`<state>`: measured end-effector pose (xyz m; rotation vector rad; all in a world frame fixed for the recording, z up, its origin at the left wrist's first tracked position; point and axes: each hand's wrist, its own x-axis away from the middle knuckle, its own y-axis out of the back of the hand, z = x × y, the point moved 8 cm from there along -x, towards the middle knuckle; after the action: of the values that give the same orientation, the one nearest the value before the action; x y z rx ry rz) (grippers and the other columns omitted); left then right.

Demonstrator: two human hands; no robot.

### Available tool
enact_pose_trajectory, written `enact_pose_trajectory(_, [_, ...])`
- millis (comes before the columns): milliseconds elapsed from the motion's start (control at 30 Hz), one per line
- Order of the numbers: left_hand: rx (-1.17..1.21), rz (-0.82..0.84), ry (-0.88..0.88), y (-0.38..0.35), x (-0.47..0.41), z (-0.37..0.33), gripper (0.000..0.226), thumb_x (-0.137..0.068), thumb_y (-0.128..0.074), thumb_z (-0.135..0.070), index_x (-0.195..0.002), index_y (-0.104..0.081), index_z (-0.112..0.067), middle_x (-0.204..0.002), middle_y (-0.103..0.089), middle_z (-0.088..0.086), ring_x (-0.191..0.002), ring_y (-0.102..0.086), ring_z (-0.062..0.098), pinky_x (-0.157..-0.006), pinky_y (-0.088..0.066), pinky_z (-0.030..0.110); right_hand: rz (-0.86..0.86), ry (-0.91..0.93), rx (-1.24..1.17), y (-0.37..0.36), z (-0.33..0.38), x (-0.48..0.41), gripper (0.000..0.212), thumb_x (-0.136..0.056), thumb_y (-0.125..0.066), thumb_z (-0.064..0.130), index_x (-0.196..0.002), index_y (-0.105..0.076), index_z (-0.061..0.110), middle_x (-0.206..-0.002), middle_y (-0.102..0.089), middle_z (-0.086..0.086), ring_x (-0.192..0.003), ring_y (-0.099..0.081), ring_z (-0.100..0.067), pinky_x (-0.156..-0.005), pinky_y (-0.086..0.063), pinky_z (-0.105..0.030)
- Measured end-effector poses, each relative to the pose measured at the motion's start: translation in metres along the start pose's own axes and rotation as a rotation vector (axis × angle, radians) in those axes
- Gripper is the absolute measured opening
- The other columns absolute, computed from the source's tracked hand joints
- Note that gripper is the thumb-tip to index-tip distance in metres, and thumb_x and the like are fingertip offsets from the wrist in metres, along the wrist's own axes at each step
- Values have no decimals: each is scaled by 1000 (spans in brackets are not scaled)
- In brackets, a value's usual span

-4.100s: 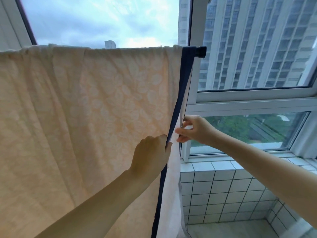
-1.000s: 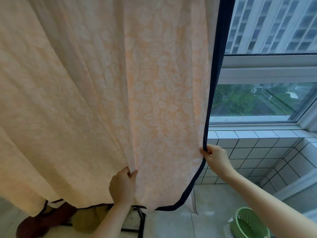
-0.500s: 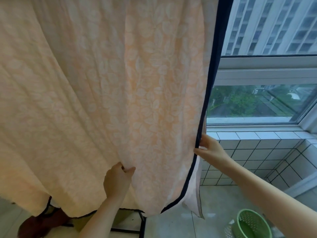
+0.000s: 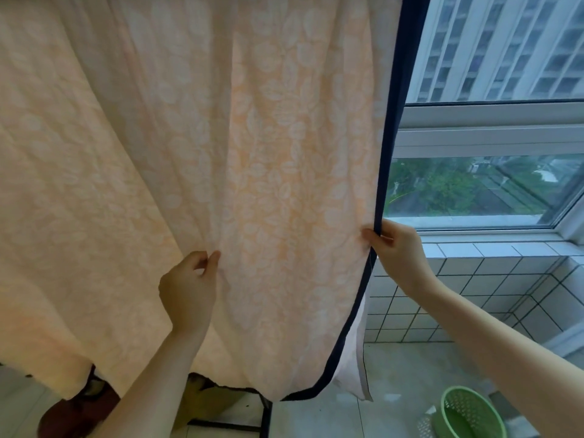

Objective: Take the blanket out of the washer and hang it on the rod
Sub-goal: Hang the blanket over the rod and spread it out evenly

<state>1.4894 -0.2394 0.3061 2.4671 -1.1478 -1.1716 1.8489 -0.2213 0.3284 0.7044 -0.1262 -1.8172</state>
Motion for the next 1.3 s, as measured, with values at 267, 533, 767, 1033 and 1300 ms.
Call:
enact_pose_trajectory(267, [-44, 51, -49, -18, 16, -4, 20, -84, -73, -20, -69, -69, -8, -63, -68, 2, -45, -52, 16, -46, -38, 24, -36, 36, 119, 15, -18, -5, 19, -92, -62, 16, -88, -68, -2, -82, -71, -13, -77, -66, -32, -72, -54, -51])
enact_pose_trajectory(533, [-116, 151, -67, -36, 34, 12, 31, -83, -75, -19, -57, -59, -12, -52, -60, -1, -36, -45, 16, -36, -35, 26, -11, -10, 170, 10, -39, 0, 15, -91, -61, 15, -87, -70, 4, -78, -71, -9, -73, -66, -29, -69, -56, -45])
enact_pose_trajectory(767, [-187, 284, -37, -48, 46, 20, 44, -83, -74, -20, -53, -43, -21, -40, -35, -10, -33, -27, 4, -41, -12, 17, 29, -62, 193, 0, -54, 5, 14, -92, -61, 12, -84, -69, 4, -75, -69, -9, -71, -63, -30, -66, -52, -40])
enact_pose_trajectory(1033, [-217, 278, 83, -43, 34, 32, 43, -84, -73, -26, -52, -44, -20, -42, -43, -7, -37, -42, 13, -41, -21, 20, 93, -119, 181, -3, -56, 4, 11, -90, -62, 11, -88, -71, 5, -83, -72, -7, -79, -67, -27, -76, -55, -44])
enact_pose_trajectory(1300, [41, 30, 3, -1, -23, -43, 15, -84, -72, -26, -94, -69, -16, -82, -70, -5, -64, -62, 11, -62, -44, 26, 61, 27, 1, 28, 20, -27, 12, -88, -66, 11, -93, -70, 21, -84, -73, 5, -81, -70, -11, -83, -56, -38])
